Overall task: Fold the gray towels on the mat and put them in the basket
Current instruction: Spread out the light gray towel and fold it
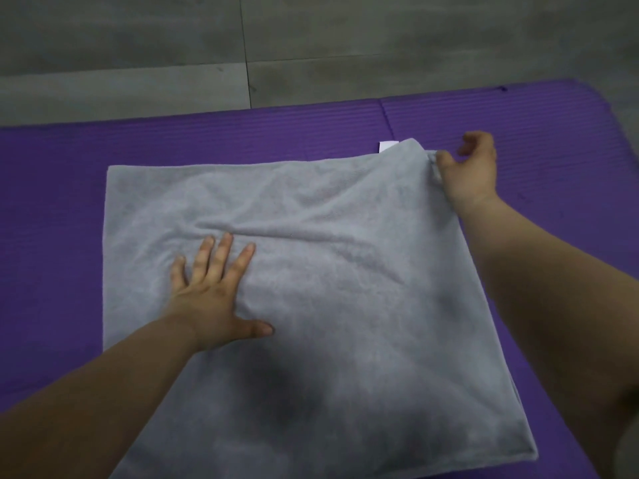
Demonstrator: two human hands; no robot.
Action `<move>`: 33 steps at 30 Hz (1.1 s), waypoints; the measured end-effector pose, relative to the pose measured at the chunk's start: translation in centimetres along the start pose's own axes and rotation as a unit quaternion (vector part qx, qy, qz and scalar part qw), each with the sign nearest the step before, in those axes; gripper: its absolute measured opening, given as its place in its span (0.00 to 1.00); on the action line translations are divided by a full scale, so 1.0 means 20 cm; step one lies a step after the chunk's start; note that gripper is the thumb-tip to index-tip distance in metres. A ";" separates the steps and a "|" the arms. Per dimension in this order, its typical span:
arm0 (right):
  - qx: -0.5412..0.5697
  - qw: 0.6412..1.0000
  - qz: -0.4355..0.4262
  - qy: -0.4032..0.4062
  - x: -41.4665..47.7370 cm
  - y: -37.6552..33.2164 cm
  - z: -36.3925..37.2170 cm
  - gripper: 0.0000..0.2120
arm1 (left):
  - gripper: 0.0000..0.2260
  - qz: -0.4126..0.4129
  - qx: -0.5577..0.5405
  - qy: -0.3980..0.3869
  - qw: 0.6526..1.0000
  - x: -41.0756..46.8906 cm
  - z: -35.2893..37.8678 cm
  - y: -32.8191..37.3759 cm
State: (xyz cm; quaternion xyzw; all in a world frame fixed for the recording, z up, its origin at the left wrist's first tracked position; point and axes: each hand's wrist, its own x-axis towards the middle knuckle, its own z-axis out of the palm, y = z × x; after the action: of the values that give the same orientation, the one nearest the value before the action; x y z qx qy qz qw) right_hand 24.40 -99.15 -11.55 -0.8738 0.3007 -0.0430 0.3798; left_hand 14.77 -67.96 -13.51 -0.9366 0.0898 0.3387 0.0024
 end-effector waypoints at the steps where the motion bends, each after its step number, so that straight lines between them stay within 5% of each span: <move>1: -0.003 1.000 0.004 -0.011 -0.01 -0.01 0.02 0.21 | 0.54 0.010 -0.008 0.009 1.000 -0.01 0.00 0.00; 5: 0.001 0.994 0.044 -0.096 -0.04 -0.02 0.07 0.10 | 0.50 0.028 -0.116 0.101 0.988 -0.02 -0.07 -0.01; 8: 0.078 0.989 0.078 -0.099 -0.03 0.00 0.05 0.09 | 0.34 0.031 -0.190 0.203 0.960 0.06 -0.18 -0.05; 11: 0.139 0.980 0.110 -0.096 -0.03 -0.01 0.01 0.08 | 0.20 -0.010 -0.162 0.190 0.968 0.14 -0.28 -0.07; 16: 0.101 0.990 0.081 -0.053 0.03 -0.03 -0.01 0.15 | 0.28 0.000 -0.026 0.084 0.996 0.18 -0.27 -0.10; 20: 0.033 0.988 0.119 -0.093 0.08 0.01 -0.03 0.19 | 0.35 -0.017 -0.005 0.018 1.000 0.20 -0.24 -0.09; 23: 0.117 0.974 0.131 -0.141 0.06 0.04 -0.06 0.26 | 0.38 -0.012 0.004 -0.012 1.000 0.21 -0.26 -0.11; 27: 0.140 0.969 0.135 -0.149 -0.09 0.16 -0.15 0.11 | 0.45 0.046 -0.039 -0.023 0.998 0.17 -0.29 -0.11; 31: 0.072 0.980 0.126 -0.135 -0.28 0.31 -0.27 0.06 | 0.57 0.180 -0.048 -0.014 0.982 -0.06 -0.21 -0.19; 33: 0.074 0.987 0.117 -0.082 -0.37 0.34 -0.33 0.06 | 0.50 0.230 0.021 0.024 0.973 -0.18 -0.08 -0.25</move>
State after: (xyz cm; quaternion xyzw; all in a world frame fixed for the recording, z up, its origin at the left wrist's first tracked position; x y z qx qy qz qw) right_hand 13.08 -102.85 -10.47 -0.8025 0.3651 0.0513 0.4691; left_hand 13.93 -62.55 -10.38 -0.8987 0.3095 0.3053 -0.0579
